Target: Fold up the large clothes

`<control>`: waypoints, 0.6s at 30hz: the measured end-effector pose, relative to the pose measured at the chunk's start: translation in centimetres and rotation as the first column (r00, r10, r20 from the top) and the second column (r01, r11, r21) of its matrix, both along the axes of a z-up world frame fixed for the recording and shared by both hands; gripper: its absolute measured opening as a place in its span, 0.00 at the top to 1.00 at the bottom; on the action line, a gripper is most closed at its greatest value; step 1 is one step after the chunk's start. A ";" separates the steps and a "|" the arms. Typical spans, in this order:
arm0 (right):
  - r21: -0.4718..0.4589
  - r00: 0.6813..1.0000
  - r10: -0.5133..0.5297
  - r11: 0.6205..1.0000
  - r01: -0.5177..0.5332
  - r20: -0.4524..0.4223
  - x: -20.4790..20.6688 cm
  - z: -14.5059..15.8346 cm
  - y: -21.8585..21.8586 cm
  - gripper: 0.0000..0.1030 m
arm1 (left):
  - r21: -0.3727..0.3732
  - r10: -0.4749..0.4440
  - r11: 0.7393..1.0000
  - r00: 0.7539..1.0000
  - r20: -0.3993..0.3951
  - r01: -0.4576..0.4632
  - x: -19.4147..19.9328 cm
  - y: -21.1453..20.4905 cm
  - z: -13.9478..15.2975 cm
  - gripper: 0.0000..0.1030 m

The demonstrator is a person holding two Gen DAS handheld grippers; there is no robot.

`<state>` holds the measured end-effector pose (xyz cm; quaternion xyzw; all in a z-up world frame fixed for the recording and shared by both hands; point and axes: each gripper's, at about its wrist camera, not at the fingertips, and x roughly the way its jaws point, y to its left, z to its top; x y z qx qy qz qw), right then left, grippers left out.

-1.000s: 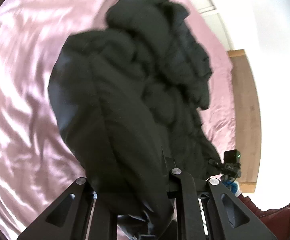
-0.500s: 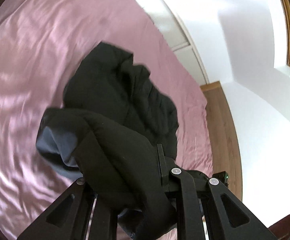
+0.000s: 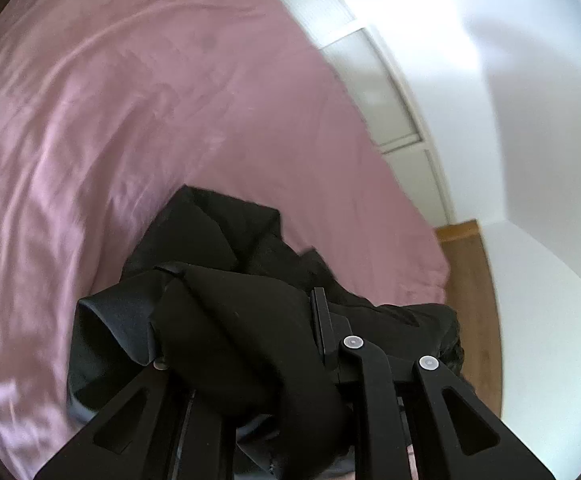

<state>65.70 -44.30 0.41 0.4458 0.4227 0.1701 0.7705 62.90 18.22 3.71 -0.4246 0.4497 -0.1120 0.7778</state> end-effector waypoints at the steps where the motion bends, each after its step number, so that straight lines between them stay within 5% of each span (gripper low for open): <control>1: 0.002 0.999 -0.027 1.000 0.027 -0.021 1.3 -0.8 0.0 0.86 | 0.012 0.005 1.000 1.000 -0.016 -0.005 1.3 -0.2 -0.7 0.86; 9: -0.038 0.981 -0.124 0.992 0.120 -0.146 6.0 -5.2 0.2 0.85 | 0.044 0.012 0.999 0.994 -0.110 -0.007 7.8 -1.5 -5.8 0.82; 13: -0.053 0.970 -0.140 0.990 0.132 -0.200 7.4 -7.5 0.7 0.83 | 0.000 0.032 0.999 0.991 -0.132 -0.033 8.6 -1.5 -6.8 0.77; 16: -0.027 0.968 -0.161 0.987 0.159 -0.194 7.7 -7.9 0.7 0.75 | -0.039 0.038 0.998 0.995 -0.097 -0.042 8.4 -1.2 -6.1 0.64; 18: -0.017 0.968 -0.165 0.986 0.165 -0.187 7.9 -7.8 0.6 0.64 | -0.087 0.051 0.995 0.996 -0.075 -0.058 8.2 -0.8 -5.5 0.47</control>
